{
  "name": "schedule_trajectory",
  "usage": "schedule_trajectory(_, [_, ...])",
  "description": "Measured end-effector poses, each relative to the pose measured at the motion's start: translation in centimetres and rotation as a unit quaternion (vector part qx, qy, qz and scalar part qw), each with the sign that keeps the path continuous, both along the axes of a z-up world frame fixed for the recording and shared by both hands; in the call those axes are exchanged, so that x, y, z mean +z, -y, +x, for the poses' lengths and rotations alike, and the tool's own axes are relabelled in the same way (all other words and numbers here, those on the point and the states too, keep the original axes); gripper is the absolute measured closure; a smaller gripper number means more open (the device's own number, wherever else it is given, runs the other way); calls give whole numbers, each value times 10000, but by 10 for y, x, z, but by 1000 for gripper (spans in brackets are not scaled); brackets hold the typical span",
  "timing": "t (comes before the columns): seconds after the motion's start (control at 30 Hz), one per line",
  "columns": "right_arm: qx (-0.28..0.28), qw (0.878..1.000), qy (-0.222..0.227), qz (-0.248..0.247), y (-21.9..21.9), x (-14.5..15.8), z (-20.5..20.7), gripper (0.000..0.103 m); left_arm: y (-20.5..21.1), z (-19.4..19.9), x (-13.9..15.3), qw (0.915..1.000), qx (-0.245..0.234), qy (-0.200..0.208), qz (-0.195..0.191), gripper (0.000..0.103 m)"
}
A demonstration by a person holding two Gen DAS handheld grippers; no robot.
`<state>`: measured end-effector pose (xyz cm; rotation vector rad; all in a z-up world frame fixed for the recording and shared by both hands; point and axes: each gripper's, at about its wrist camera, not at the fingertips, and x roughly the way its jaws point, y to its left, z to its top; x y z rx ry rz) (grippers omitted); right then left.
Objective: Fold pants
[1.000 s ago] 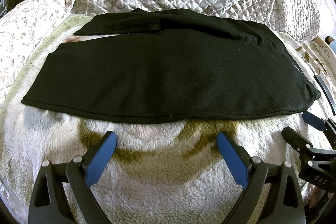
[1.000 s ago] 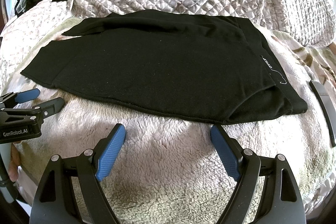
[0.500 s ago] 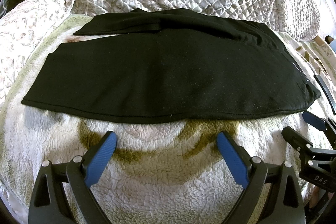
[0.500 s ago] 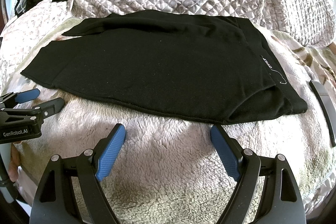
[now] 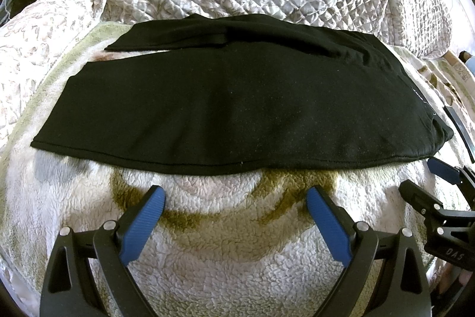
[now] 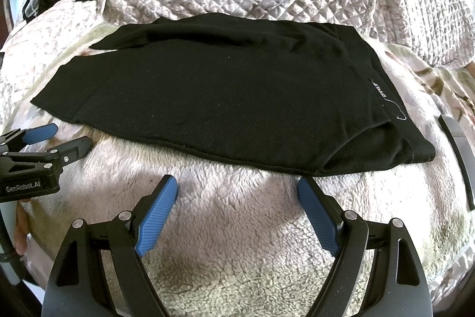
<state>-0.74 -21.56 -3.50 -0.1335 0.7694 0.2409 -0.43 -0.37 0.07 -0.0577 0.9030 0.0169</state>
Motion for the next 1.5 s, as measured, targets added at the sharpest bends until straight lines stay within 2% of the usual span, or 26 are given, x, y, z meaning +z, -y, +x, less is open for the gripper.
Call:
schedule_trajectory(0.5, [26,9998,0,179,4,2,-2,20,0,-2,4,10000,-23,7,-65,6])
schedule_trajectory(0.73, [-149,9990,104,418,17,10,-6,20,-9,-7,13,9990,18,154,-409,6])
schedule_trajectory(0.93, [-615,9946,78,830,52,13,-3,20,-38,-13,23,9955,397,437,-738,6])
schedule_trajectory(1.17, [-1177,9784,-265,1679,95,8,14,20,-83,-16,22,9852,1130,600,-1137,10])
schedule_trajectory(1.27, [-1333,9725,-253,1895,103,10,23,20,-108,-17,20,9780,1486,668,-1301,11])
schedule_trajectory(1.33, [-1465,9677,-226,2041,109,10,30,20,-124,-16,14,9700,1696,664,-1610,14])
schedule_trajectory(1.4, [-1593,9623,-188,2195,118,10,37,20,-131,-13,12,9660,1741,724,-1769,14])
schedule_trajectory(1.5, [-1876,9501,-127,2489,133,8,45,27,-133,-3,9,9647,1794,779,-1763,14])
